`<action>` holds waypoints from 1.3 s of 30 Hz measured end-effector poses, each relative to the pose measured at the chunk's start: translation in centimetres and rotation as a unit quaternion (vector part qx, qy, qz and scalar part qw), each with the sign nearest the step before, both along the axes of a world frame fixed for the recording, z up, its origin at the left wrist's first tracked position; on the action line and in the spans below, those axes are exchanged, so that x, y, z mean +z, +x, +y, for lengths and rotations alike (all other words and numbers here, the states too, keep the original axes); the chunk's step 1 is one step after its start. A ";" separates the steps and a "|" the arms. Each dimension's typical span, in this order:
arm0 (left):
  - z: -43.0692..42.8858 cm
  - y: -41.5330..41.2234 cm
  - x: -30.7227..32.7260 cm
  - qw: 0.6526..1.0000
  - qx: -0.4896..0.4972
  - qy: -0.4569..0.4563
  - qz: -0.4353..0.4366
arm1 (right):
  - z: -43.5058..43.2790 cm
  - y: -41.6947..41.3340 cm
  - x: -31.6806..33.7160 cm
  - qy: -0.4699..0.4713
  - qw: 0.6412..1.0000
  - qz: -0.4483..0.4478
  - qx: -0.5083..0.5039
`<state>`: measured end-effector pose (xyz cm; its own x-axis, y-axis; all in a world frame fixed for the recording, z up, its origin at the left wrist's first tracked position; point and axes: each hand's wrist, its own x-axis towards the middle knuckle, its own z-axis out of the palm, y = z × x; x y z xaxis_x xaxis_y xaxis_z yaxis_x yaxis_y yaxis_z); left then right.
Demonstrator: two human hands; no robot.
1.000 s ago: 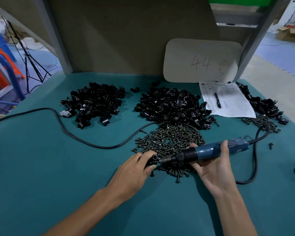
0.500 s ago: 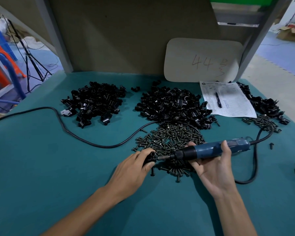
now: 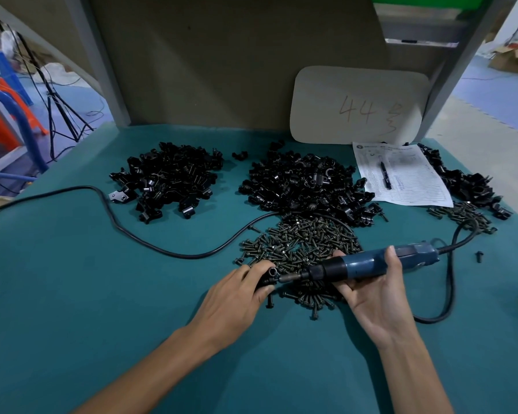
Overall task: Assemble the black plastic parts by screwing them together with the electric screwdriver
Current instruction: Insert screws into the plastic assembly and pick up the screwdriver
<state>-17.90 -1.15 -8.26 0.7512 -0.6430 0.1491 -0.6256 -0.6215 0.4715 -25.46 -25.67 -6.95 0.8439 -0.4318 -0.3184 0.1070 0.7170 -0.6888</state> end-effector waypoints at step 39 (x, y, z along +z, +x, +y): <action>-0.1 -0.1 0.0 1.000 0.001 0.020 -0.017 | 0.2 0.1 0.0 -0.001 1.000 -0.001 0.010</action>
